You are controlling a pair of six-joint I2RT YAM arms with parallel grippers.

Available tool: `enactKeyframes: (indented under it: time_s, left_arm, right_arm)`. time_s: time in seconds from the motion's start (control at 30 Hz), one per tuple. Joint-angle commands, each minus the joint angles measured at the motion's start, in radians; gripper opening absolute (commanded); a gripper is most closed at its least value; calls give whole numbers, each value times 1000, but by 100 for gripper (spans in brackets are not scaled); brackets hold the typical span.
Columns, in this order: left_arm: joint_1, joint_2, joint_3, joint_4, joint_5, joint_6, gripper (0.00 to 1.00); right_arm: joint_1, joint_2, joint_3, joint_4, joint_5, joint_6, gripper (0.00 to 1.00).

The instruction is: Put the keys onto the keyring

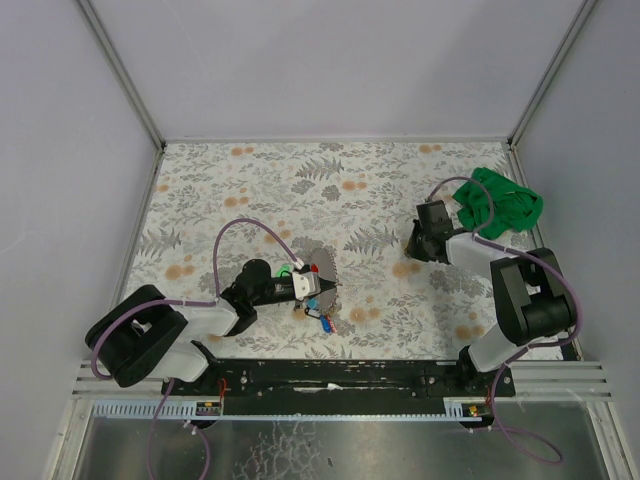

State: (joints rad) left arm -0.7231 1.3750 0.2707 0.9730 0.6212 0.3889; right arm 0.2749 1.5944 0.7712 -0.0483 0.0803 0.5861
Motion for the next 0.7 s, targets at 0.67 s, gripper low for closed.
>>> enactKeyframes:
  time_s: [0.67]
  left_arm:
    - [-3, -12, 16, 47, 7, -8, 0]
  right_arm:
    - [136, -43, 454, -881, 280, -505, 0]
